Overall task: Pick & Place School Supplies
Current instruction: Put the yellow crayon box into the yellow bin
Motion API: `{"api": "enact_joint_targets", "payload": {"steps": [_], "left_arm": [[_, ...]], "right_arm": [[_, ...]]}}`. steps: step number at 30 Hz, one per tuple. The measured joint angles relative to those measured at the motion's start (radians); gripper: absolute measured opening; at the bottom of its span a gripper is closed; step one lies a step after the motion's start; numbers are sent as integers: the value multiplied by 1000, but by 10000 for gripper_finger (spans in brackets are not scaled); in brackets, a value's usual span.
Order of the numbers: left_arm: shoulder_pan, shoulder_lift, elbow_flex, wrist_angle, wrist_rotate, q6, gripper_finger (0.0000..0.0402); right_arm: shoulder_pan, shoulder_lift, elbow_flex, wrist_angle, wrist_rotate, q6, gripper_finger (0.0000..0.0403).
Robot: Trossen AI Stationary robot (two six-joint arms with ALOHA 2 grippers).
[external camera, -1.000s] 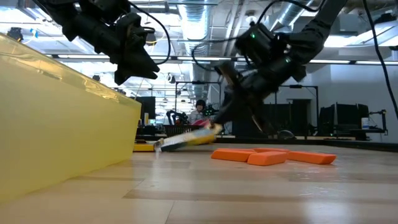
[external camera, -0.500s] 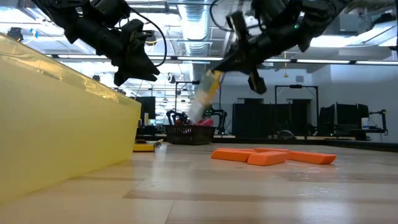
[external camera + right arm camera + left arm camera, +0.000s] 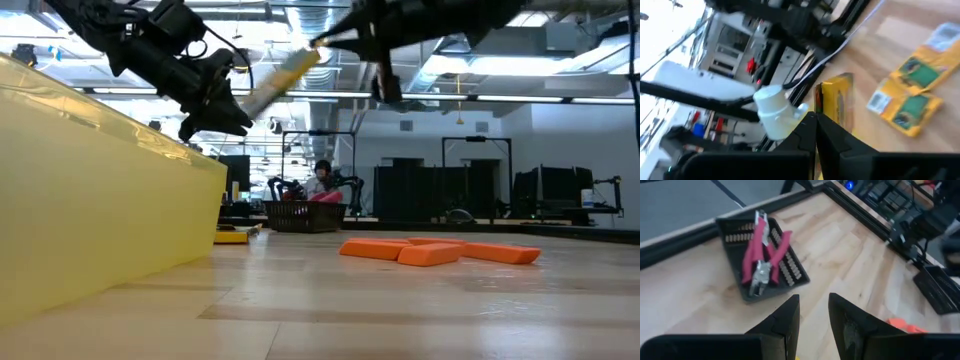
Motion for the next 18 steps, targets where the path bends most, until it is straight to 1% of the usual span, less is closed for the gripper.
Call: {"api": "enact_joint_targets", "payload": {"steps": [6,10,13,18], "left_arm": [[36,0,0,6,30,1,98],[36,0,0,8,31,7,98],[36,0,0,8,53,8,98],[36,0,0,8,55,8,98]], "right_arm": [[63,161,170,14,-90,-11,0],[109,293,318,17,-149,-19,0],[140,390,433,25,-184,-22,0],[180,531,593,34,-266,-21,0]]}}
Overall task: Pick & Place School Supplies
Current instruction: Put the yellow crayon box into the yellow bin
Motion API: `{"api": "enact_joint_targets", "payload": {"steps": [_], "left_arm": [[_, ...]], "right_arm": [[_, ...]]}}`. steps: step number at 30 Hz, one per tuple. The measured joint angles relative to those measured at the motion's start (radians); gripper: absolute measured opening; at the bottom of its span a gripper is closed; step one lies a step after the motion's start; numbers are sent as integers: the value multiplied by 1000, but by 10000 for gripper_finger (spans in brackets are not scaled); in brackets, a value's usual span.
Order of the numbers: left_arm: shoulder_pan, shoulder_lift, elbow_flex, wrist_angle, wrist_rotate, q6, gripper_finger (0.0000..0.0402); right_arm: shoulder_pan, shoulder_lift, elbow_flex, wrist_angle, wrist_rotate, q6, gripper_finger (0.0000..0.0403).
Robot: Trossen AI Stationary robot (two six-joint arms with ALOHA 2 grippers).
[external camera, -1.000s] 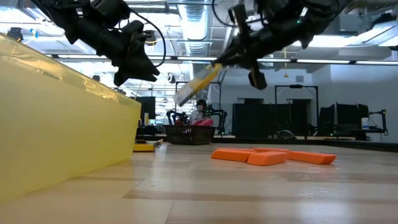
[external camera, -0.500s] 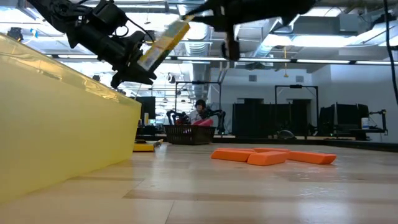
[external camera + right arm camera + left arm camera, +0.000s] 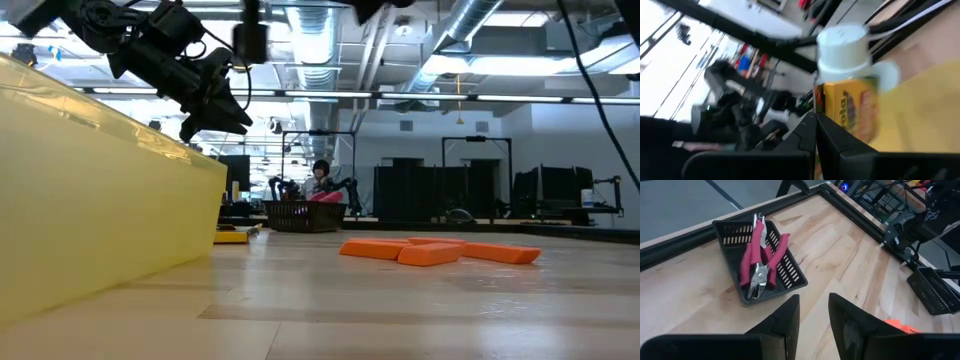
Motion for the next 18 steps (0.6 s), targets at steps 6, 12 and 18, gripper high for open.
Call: {"api": "enact_joint_targets", "payload": {"steps": [6,12,18], "left_arm": [[-1,0,0,0,24,0,98],[-1,0,0,0,24,0,98],[-1,0,0,0,24,0,98]], "right_arm": [[20,86,73,37,-79,8,0],[41,101,76,-7,-110,-33,0],[43,101,74,-42,-139,-86,2]]}}
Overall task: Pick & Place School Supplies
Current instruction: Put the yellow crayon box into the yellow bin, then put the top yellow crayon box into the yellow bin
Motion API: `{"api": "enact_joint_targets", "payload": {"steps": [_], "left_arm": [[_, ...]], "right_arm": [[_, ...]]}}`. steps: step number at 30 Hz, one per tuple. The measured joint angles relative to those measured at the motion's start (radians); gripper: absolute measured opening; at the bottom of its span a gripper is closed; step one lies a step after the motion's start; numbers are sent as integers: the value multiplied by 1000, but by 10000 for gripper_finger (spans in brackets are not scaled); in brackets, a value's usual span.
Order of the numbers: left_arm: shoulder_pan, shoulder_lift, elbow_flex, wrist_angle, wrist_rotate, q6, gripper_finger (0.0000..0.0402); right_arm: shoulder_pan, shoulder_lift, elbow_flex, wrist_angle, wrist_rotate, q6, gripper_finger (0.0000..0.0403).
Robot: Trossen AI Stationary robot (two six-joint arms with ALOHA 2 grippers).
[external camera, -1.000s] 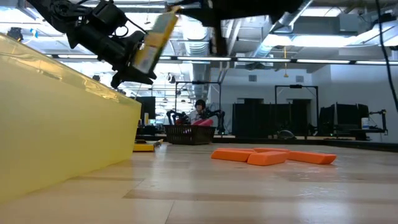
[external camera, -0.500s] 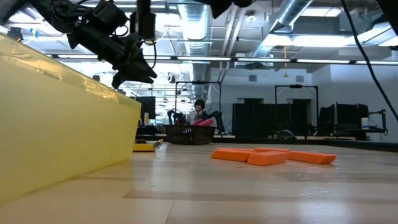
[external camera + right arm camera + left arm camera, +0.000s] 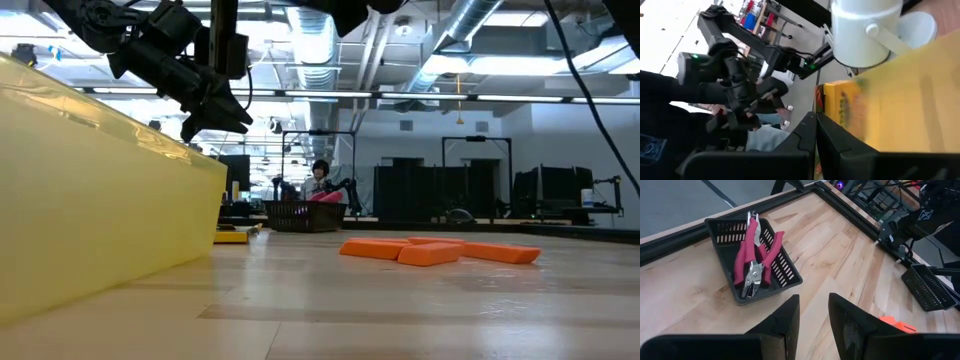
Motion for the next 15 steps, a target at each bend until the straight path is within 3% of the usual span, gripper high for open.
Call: {"api": "enact_joint_targets", "payload": {"steps": [3,11,15], "left_arm": [[0,0,0,2,0,-4,98],[-10,0,0,6,0,-16,98],[-29,0,0,6,-1,-16,98]], "right_arm": [[-3,0,1,11,-15,-8,22],[-25,0,1,25,-18,-12,133],[-49,0,1,115,-38,3,176]]}}
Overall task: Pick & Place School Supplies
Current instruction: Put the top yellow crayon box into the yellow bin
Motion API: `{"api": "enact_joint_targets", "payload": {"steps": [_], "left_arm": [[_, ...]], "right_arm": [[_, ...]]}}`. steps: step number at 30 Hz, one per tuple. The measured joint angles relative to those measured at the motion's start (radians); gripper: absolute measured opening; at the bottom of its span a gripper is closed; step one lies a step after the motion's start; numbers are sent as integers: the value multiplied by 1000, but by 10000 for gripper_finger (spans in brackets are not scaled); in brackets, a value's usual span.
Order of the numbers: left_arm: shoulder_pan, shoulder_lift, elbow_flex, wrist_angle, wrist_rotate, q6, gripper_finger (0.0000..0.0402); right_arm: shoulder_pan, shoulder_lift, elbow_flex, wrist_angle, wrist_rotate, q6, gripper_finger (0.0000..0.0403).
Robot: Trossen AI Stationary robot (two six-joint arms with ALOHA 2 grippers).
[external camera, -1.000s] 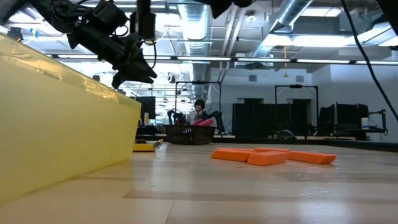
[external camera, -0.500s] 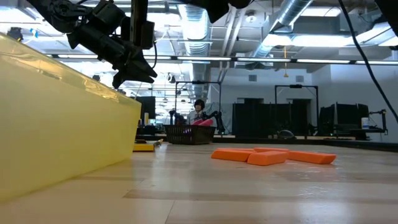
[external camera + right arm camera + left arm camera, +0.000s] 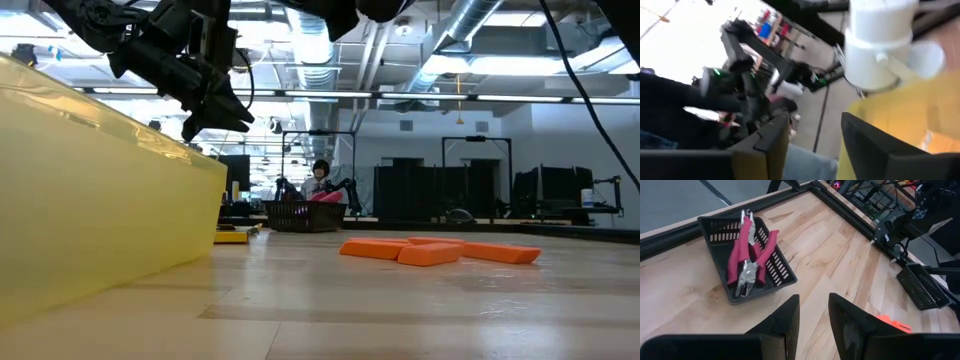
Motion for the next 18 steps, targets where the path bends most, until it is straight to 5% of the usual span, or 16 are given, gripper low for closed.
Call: {"api": "enact_joint_targets", "payload": {"steps": [18], "left_arm": [[-181,-10,0,-137,-35,226,98]], "right_arm": [[-173,-249,-1,-45,-109,-125,146]]}}
